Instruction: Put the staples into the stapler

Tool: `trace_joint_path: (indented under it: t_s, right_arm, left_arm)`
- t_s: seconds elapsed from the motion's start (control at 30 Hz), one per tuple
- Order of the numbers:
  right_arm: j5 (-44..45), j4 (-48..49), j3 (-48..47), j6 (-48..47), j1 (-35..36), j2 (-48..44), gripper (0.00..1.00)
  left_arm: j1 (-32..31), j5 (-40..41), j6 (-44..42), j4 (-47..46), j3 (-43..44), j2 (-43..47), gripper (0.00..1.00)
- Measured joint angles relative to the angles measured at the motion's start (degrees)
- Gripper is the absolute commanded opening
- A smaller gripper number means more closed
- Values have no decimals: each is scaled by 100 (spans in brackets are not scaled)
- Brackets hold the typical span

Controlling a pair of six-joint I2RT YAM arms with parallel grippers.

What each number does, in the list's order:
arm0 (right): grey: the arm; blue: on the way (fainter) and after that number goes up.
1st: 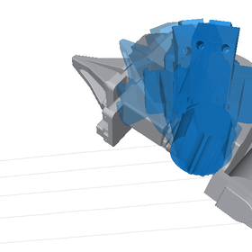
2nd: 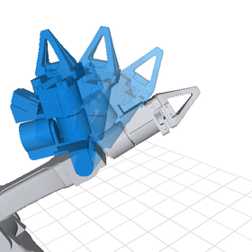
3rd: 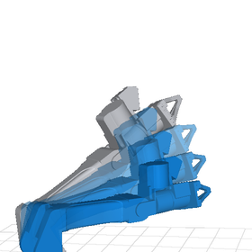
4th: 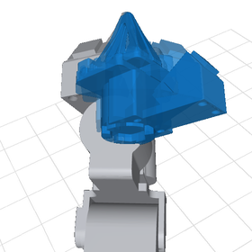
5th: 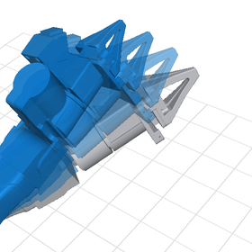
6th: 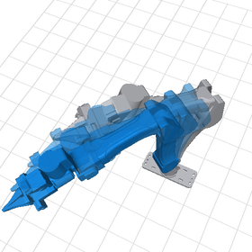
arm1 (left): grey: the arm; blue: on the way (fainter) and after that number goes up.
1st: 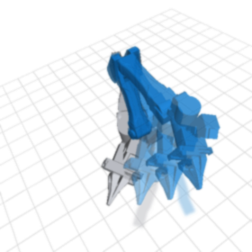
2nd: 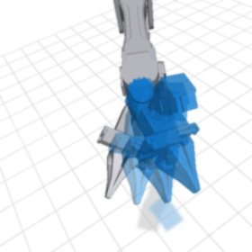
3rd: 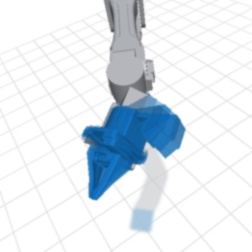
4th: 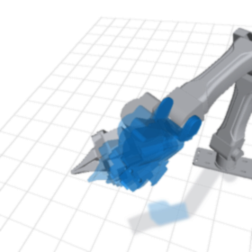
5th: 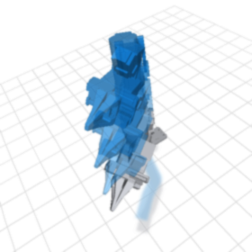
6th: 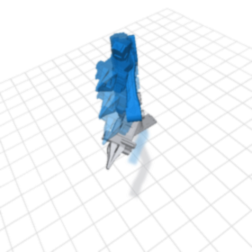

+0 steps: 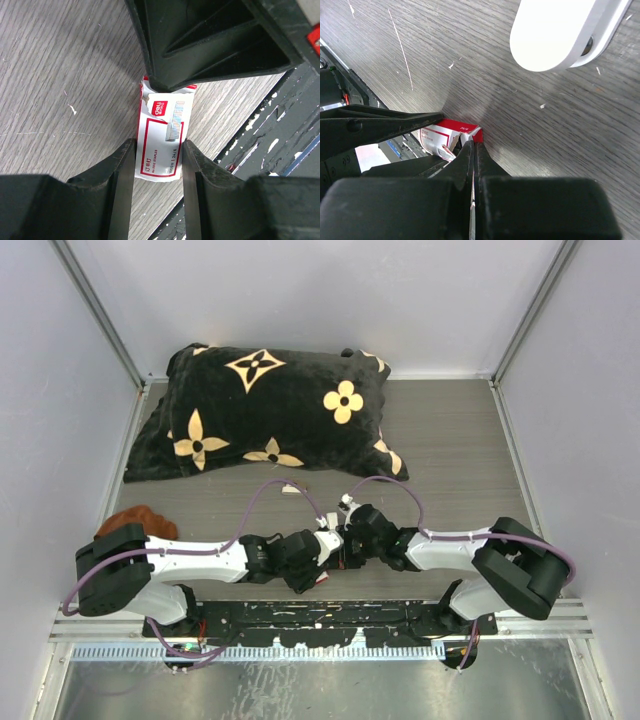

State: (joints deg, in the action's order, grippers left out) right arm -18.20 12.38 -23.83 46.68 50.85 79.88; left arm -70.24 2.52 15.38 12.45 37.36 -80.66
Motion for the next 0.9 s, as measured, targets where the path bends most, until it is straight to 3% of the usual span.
trace_joint_path:
  t_s: [0.47,0.9]
  right_arm:
    - [570,-623,44,-48,85,-584,1]
    - [785,-992,50,-212,63,-820,1]
  left_arm:
    - [-61,15,2,-155,68,-127,34]
    - [-81,-17,20,-302,96,-223,45]
